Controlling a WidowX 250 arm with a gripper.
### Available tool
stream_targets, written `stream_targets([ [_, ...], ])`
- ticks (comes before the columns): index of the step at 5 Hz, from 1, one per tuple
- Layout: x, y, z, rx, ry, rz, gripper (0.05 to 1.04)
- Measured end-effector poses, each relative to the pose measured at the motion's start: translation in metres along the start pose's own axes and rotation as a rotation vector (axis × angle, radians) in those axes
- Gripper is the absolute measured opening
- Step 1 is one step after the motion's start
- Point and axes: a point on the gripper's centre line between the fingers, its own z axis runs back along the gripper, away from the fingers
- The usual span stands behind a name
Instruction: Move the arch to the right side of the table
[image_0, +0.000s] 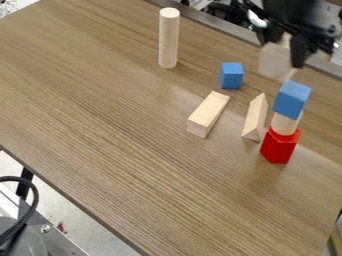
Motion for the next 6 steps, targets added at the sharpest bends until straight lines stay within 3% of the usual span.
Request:
stream_targets([
  [4, -0.017, -0.011, -0.016, -0.008, 0.051, -0.037, 0.543],
  [5, -0.022, -0.014, -0.02, -0.01, 0.038, -0.062, 0.61],
  [6, -0.02, -0.015, -0.016, -0.008, -0.028, -0.073, 0.907],
])
